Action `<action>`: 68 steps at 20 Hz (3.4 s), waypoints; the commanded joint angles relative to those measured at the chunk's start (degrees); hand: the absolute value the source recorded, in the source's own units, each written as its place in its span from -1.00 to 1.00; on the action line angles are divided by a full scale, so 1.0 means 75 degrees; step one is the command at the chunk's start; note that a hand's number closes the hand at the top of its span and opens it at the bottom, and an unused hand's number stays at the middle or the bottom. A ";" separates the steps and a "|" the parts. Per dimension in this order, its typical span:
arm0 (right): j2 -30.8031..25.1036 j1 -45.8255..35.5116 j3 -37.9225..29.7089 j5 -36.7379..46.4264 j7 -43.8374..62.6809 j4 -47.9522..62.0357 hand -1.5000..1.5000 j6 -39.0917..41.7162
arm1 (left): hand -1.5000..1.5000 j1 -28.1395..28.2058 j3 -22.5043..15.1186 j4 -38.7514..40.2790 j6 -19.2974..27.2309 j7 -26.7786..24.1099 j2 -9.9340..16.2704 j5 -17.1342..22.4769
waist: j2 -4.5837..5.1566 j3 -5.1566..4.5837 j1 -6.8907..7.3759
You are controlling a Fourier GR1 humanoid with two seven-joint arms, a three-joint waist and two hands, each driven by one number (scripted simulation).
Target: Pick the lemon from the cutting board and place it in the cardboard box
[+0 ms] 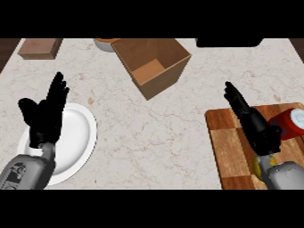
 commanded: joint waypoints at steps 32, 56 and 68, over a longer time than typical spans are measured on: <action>-0.5403 0.6331 -0.3492 0.4058 0.3068 -0.6554 -1.00 0.1361 | 0.00 -0.0128 -0.0420 -0.0407 -0.3070 -0.2094 0.1275 -0.0305 | -0.0026 -0.0098 0.0024; -0.2358 0.1774 0.1201 0.6688 0.7811 -0.4882 -1.00 0.3472 | 0.00 -0.0163 0.0315 -0.0367 -0.3834 -0.1934 0.0853 -0.0732 | -0.0028 -0.0075 0.0141; -0.1831 0.2135 0.0345 0.7432 0.6942 -0.3904 -1.00 0.3855 | 0.00 -0.0202 0.0674 -0.0058 -0.4121 -0.2133 0.0467 -0.1358 | -0.0037 -0.0074 0.0066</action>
